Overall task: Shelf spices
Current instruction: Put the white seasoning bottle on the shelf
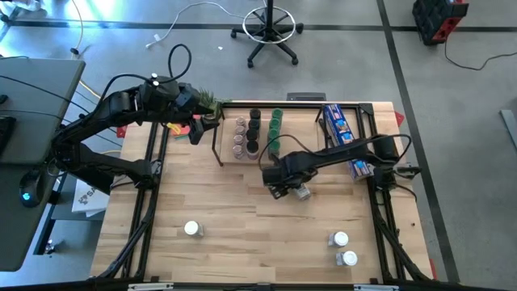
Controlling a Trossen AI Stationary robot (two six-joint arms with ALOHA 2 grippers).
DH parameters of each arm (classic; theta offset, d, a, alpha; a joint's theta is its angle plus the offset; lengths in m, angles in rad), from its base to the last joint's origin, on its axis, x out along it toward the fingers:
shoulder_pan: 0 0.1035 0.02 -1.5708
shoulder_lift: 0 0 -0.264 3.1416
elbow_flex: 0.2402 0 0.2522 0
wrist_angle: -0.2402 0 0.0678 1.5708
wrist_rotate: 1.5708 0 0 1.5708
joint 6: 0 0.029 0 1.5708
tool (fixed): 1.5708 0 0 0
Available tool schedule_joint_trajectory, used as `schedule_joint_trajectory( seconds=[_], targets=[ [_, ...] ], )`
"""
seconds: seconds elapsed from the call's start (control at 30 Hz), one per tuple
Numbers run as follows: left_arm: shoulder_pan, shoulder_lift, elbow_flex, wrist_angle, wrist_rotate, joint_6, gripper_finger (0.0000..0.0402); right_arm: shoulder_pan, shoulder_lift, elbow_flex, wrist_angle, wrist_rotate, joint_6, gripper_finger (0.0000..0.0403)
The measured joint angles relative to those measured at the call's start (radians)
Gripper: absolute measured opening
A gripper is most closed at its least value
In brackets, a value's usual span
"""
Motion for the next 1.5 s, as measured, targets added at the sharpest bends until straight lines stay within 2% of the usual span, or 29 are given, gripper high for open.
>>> schedule_joint_trajectory(
  seconds=[0.27,0.47,0.73,0.87,0.97,1.1,1.17,1.3,1.5],
  targets=[
    [0.000,0.000,0.000,0.000,0.001,-0.009,0.0259,-0.031,-0.008,-0.007,-0.088,0.018,-0.061,0.0288],
    [0.000,0.000,0.000,0.000,-0.001,-0.009,0.0259,-0.031,-0.002,-0.013,-0.087,0.015,-0.069,0.0288],
    [0.000,0.000,0.000,-0.003,-0.001,-0.026,0.0259,-0.031,-0.002,-0.153,0.038,-0.083,-0.083,0.0288],
    [-0.001,0.000,0.000,-0.003,-0.001,-0.027,0.0259,-0.030,-0.002,-0.191,0.138,-0.089,-0.083,0.0286],
    [-0.001,0.000,0.000,-0.003,0.001,-0.028,0.0259,-0.029,-0.003,-0.213,0.187,-0.089,-0.078,0.0262],
    [-0.001,0.000,0.000,-0.003,0.006,-0.028,0.0259,-0.004,-0.003,-0.227,0.212,-0.083,-0.044,0.0187],
    [-0.001,0.000,0.000,-0.003,0.008,-0.028,0.0259,0.018,-0.015,-0.230,0.216,-0.079,-0.029,0.0181],
    [-0.001,0.000,0.000,0.002,0.028,-0.047,0.0259,0.074,-0.121,-0.221,0.222,-0.009,0.016,0.0181],
    [-0.014,0.000,0.000,0.060,0.075,-0.052,0.0259,0.162,-0.336,-0.133,0.220,0.244,-0.025,0.0181]
  ],
)
